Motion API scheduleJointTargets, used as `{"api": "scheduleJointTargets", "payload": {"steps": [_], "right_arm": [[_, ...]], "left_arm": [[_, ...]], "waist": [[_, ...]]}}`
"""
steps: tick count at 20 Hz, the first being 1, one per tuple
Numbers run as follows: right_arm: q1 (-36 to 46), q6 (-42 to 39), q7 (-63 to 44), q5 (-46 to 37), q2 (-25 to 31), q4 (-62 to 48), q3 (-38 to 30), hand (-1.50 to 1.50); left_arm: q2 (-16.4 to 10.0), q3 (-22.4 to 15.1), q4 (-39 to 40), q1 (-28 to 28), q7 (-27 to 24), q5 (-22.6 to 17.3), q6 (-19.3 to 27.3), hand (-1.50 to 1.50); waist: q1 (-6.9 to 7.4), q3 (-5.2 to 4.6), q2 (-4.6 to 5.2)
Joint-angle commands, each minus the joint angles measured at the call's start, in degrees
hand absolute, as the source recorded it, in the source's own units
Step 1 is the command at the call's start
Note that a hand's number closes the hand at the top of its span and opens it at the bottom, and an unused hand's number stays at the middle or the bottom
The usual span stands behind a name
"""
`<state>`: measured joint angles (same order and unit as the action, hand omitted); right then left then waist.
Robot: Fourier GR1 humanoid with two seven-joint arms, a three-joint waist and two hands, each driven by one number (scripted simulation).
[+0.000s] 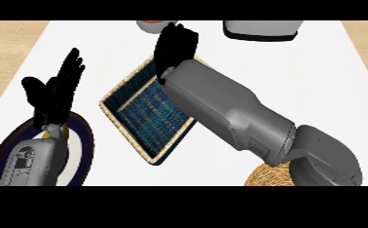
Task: Pick the bell pepper from the placemat and place it in the basket
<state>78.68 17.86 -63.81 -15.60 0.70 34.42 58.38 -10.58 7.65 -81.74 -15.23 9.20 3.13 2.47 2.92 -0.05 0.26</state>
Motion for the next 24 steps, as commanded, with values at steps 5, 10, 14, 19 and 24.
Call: {"api": "scheduleJointTargets", "payload": {"steps": [5,10,14,19,24], "right_arm": [[3.3,21.1,-9.1,-3.6,-0.7,0.1,-7.1,-1.5],[2.4,28.1,-9.8,-4.6,-0.7,-1.2,-12.5,-1.5],[-0.9,33.1,-8.4,-5.3,0.9,2.6,-15.5,-1.5],[-9.9,34.4,-5.9,-6.9,2.6,11.4,-15.6,-1.5],[-17.1,36.4,-6.0,-11.2,5.3,22.0,-14.8,-1.5]], "left_arm": [[0.4,0.6,1.0,1.7,-1.6,0.3,0.9,0.0],[-2.6,3.5,-0.2,3.6,-1.3,-2.3,-1.7,0.0],[-1.4,3.2,-0.5,3.9,0.1,-0.2,1.8,0.0],[-1.5,3.4,-2.1,5.6,0.6,-1.0,1.0,0.0],[-1.2,4.0,-3.7,7.3,0.4,-1.0,1.9,0.0]], "waist": [[-1.9,0.04,-0.55],[-3.36,0.09,-1.3],[-5.74,0.17,-1.87],[-7.62,0.17,-2.31],[-8.35,0.12,-2.52]]}}
